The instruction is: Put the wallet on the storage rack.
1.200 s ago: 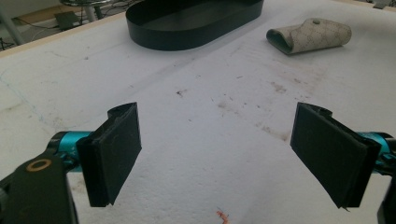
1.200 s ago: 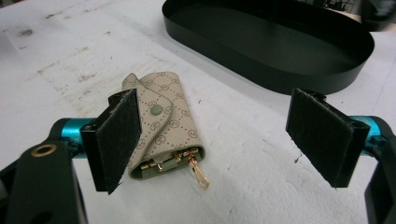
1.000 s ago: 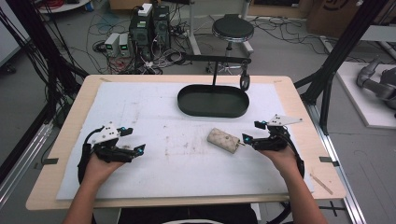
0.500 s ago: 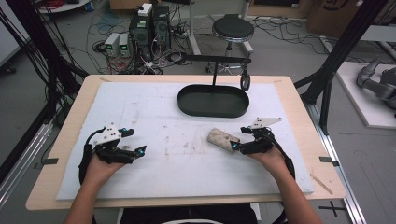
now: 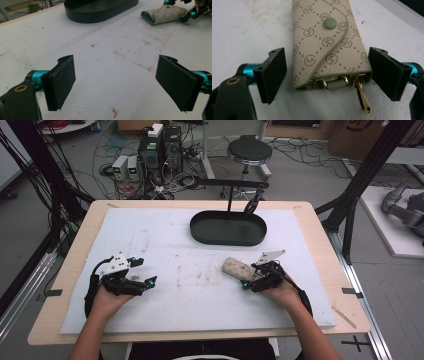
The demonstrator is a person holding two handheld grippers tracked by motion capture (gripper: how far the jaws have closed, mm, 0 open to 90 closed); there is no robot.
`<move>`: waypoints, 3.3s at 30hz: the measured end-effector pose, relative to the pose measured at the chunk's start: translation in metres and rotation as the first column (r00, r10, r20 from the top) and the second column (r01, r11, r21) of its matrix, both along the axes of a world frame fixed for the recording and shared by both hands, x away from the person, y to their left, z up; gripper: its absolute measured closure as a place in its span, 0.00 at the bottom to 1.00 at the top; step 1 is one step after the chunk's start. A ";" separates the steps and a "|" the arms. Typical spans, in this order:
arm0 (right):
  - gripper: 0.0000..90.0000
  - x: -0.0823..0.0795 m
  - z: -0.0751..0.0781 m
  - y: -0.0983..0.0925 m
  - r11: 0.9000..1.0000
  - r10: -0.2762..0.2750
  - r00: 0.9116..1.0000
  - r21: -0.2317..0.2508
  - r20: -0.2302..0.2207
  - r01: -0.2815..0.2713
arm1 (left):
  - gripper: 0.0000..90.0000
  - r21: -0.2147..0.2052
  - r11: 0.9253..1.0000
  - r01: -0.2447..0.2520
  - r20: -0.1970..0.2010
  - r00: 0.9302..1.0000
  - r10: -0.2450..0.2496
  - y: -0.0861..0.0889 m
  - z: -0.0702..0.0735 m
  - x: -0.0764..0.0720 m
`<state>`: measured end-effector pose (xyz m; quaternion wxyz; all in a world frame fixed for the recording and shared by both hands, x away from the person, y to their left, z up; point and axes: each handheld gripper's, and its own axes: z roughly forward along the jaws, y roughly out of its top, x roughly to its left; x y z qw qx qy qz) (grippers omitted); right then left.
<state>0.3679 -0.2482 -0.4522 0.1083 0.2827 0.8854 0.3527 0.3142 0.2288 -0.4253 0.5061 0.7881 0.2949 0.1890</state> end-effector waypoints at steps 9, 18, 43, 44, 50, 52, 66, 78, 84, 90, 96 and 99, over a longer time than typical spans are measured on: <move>0.22 -0.001 0.000 0.000 1.000 0.000 1.000 -0.010 0.010 0.000 | 0.18 0.004 1.000 0.004 0.001 1.000 -0.004 0.000 0.000 0.000; 0.41 -0.004 0.006 -0.002 1.000 0.004 1.000 -0.022 0.029 -0.004 | 0.18 0.001 1.000 -0.005 0.002 1.000 0.005 0.002 0.001 0.000; 0.41 0.049 0.075 -0.006 0.999 -0.051 0.993 0.006 0.105 0.050 | 0.18 -0.014 1.000 -0.015 0.011 1.000 0.015 0.007 0.005 0.000; 0.41 0.052 0.076 -0.005 0.999 -0.049 0.993 0.000 0.108 0.049 | 0.18 -0.013 1.000 -0.015 0.011 1.000 0.015 0.007 0.005 0.000; 0.41 0.074 0.082 0.000 0.998 -0.057 0.992 -0.015 0.108 0.059 | 0.18 -0.013 1.000 -0.015 0.010 1.000 0.016 0.007 0.005 0.000; 0.41 0.080 0.085 0.002 0.998 -0.065 0.992 -0.012 0.106 0.067 | 0.18 -0.012 1.000 -0.016 0.012 1.000 0.016 0.008 0.005 0.000; 0.41 0.128 0.087 0.030 0.997 -0.072 0.993 -0.031 0.096 0.075 | 0.18 -0.014 1.000 -0.023 0.009 1.000 0.024 0.010 0.004 0.001; 0.41 0.158 0.050 0.054 0.989 -0.078 0.996 -0.120 0.047 0.083 | 0.18 -0.010 1.000 -0.023 0.004 1.000 0.023 0.011 0.003 0.002; 0.41 0.162 0.035 0.060 0.981 -0.087 0.996 -0.170 0.017 0.088 | 0.18 -0.012 1.000 -0.023 0.005 1.000 0.023 0.010 0.002 0.002; 0.40 0.165 0.032 0.059 0.982 -0.090 0.996 -0.166 0.000 0.088 | 0.18 -0.008 1.000 -0.023 0.004 1.000 0.023 0.010 0.002 0.002; 0.36 0.166 0.031 0.056 0.981 -0.125 0.992 -0.155 -0.027 0.120 | 0.18 -0.010 1.000 -0.025 0.003 1.000 0.025 0.010 0.002 0.002; 0.31 0.165 0.035 0.054 0.982 -0.143 0.989 -0.127 -0.021 0.140 | 0.18 -0.006 1.000 -0.019 0.002 1.000 0.019 0.010 0.002 0.002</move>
